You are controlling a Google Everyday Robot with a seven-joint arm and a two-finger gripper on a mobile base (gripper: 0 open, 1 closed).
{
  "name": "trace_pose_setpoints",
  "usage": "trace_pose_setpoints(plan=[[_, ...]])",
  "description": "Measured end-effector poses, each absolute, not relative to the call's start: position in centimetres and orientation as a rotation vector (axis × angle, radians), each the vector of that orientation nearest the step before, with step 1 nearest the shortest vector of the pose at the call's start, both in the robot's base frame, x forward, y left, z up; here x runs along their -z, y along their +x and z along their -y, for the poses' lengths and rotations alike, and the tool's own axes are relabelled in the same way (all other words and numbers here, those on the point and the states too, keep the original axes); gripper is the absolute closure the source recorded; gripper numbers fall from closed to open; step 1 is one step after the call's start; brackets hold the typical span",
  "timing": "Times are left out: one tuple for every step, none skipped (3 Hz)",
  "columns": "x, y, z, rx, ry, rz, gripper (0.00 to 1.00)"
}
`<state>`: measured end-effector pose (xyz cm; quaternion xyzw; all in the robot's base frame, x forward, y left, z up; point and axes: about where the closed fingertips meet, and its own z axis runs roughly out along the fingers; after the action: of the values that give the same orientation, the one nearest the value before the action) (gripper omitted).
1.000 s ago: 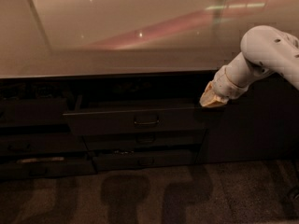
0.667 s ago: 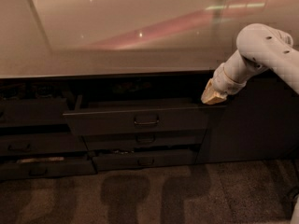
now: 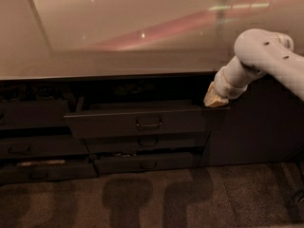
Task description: Open top drawer
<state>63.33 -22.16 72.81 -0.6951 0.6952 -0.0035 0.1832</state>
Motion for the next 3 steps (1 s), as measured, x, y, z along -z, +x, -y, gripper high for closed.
trace_pose_setpoints(plan=[[-72.58,62.52,21.78,0.141,-1.977,-1.881,1.0],[-72.16,61.68,21.34,0.218,-2.007,-1.771,1.0],[-72.12,61.69,21.34,0.219,-2.008,-1.771,1.0]])
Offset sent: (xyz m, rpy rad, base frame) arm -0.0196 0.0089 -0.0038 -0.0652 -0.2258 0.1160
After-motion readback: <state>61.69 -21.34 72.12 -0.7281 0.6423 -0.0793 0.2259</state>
